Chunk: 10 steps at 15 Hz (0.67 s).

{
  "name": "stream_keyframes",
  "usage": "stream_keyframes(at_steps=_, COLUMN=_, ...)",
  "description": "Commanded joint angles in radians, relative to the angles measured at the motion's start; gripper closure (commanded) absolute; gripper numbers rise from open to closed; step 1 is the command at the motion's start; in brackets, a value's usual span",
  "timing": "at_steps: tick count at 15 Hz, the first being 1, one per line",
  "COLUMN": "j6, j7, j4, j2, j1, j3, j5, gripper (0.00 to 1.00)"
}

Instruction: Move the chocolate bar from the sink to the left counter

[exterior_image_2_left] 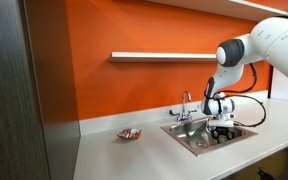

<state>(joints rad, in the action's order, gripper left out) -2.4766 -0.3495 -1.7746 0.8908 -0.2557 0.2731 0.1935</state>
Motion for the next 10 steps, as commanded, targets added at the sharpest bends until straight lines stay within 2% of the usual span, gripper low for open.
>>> stream_keyframes(at_steps=1, j6=0.024, j7=-0.006, j4=0.04, j2=0.018, j1=-0.017, j3=-0.01, j5=0.014, gripper=0.66)
stream_keyframes(at_steps=3, j6=0.025, j7=-0.003, j4=0.048, j2=0.022, j1=-0.02, j3=-0.014, j5=0.017, gripper=0.82)
stream_keyframes(at_steps=10, j6=0.047, j7=-0.007, j4=0.057, j2=0.019, j1=-0.014, j3=-0.009, j5=0.011, gripper=0.84)
